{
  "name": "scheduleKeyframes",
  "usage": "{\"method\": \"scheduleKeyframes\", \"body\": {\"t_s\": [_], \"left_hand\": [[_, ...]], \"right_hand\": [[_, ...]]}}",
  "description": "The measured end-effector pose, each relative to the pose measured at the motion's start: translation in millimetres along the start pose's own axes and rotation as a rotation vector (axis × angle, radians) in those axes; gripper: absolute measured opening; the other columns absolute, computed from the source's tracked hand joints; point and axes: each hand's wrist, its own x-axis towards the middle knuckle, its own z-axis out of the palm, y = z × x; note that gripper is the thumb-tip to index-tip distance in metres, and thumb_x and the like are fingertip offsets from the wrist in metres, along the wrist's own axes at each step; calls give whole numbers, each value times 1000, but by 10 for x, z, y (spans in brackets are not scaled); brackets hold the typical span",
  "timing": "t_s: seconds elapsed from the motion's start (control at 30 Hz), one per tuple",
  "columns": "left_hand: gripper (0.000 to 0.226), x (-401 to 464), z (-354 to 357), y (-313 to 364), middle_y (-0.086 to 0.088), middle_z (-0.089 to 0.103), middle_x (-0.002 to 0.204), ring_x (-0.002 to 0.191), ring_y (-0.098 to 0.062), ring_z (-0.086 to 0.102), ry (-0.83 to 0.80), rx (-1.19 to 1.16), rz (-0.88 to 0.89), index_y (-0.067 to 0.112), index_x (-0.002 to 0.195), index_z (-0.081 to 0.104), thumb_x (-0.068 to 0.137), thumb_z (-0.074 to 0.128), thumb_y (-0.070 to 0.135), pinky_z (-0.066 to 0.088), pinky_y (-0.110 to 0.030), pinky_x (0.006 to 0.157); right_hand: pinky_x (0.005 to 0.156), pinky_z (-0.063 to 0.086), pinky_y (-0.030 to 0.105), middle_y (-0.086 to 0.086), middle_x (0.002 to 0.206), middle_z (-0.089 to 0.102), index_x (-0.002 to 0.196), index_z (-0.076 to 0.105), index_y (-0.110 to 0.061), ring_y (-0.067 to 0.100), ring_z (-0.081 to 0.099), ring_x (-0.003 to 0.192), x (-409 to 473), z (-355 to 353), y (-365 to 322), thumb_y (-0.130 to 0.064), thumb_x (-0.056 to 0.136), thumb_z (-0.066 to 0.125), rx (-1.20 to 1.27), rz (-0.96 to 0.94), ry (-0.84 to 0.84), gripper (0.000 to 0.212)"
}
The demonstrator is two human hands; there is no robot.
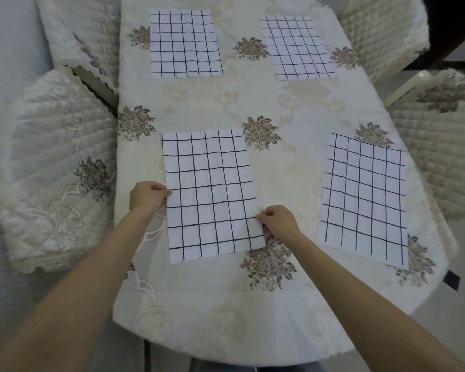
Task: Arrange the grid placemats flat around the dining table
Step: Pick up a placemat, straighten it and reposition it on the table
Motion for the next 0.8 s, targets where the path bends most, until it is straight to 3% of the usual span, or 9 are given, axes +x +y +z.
{"method": "scheduleKeyframes", "body": {"t_s": [0.2,0.3,0.47,0.57,0.63,0.8], "left_hand": [[16,0,-8,52,-6,65,65,59,-22,59,-21,4,-19,15,68,66,76,78,9,56,-37,76],[15,24,-2,57,-9,67,68,67,-25,63,-26,39,-15,16,68,66,75,79,11,58,-44,82],[13,36,-9,91,-13,71,80,80,-31,68,-21,101,-31,13,73,66,80,73,21,57,-45,85],[19,-7,-40,189,-12,65,69,62,-26,61,-61,88,-78,5,72,63,86,64,18,56,-36,70],[20,-26,-65,251,-13,62,67,57,-24,56,-79,108,-105,3,74,61,88,61,17,47,-29,58],[20,-79,-84,439,-18,57,85,73,-29,53,-67,213,-88,2,82,56,91,58,20,44,-34,68]], "right_hand": [[80,57,46,8,81,73,77,65,-14,28,71,77,-18,-1,-1,-27,89,62,-4,-1,-12,18],[79,58,47,7,81,73,76,65,-14,26,72,75,-5,-8,12,-26,88,62,9,-5,-29,18],[75,60,42,11,81,73,86,67,1,26,72,71,-5,-78,-17,-28,94,56,74,30,-63,32],[62,57,29,8,73,68,82,67,-3,21,66,64,-26,-209,-23,-27,98,52,99,61,-107,32],[55,52,23,6,72,66,84,66,-4,18,61,60,-46,-344,11,-26,99,51,115,74,-117,30],[62,50,23,9,85,67,95,66,-2,18,62,72,-53,-814,219,-24,97,52,170,80,-66,26]]}}
